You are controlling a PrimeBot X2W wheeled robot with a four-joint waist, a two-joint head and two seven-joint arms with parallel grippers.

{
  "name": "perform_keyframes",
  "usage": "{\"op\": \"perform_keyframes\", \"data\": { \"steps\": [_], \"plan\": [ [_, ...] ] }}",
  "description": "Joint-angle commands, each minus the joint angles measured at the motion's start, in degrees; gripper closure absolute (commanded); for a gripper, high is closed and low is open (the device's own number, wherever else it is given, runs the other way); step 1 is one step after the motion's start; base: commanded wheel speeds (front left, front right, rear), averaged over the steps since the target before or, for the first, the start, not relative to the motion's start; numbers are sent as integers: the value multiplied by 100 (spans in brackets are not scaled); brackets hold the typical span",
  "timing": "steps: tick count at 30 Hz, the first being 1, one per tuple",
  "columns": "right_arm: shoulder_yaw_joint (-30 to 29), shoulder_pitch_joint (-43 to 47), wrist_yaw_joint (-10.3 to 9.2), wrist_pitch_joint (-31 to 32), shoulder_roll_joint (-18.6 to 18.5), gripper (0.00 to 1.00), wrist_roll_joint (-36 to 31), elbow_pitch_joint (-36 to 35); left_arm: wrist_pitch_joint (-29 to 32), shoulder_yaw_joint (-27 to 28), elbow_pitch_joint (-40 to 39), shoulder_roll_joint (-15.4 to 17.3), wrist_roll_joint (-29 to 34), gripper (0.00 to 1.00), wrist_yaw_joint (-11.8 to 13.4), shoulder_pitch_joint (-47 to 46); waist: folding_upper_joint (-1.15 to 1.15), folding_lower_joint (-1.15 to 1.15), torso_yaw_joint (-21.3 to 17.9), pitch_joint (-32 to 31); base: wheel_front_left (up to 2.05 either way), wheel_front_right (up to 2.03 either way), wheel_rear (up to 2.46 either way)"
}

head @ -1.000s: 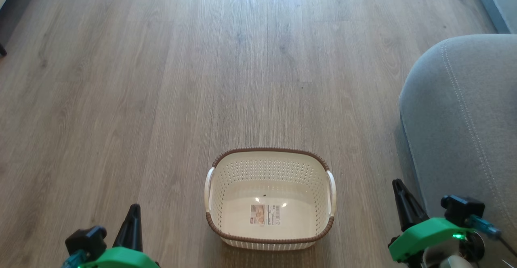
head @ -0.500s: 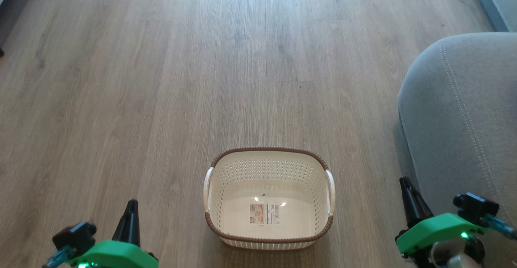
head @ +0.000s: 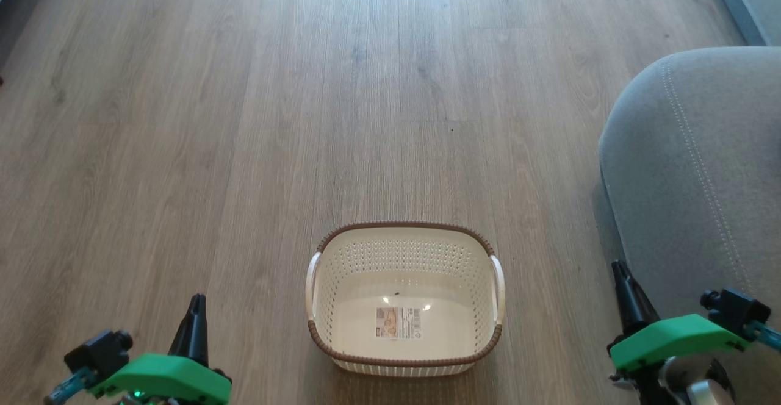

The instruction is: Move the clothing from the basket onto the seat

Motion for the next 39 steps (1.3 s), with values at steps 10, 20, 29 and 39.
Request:
{"op": "perform_keyframes", "data": {
  "steps": [10, 20, 29, 39],
  "plan": [
    [-105, -332, 0, 203, 44, 100, 736, -292, 201, 198, -164, 28, -801, 100, -98, -377, 0, 0, -23, 11, 0, 0, 0],
    [-204, -358, 0, 372, 73, 100, 1351, -357, 370, 257, -157, 29, -1477, 100, -145, -465, 0, 0, -45, 21, 0, 0, 0],
    [-283, -378, 0, 507, 97, 100, 1842, -410, 505, 305, -151, 31, -2017, 100, -183, -536, 0, 0, -62, 29, 0, 0, 0],
    [-381, -404, 0, 676, 127, 100, 2458, -475, 673, 364, -143, 32, -2693, 100, -231, -624, 0, 0, -84, 39, 0, 0, 0]
  ]
}}
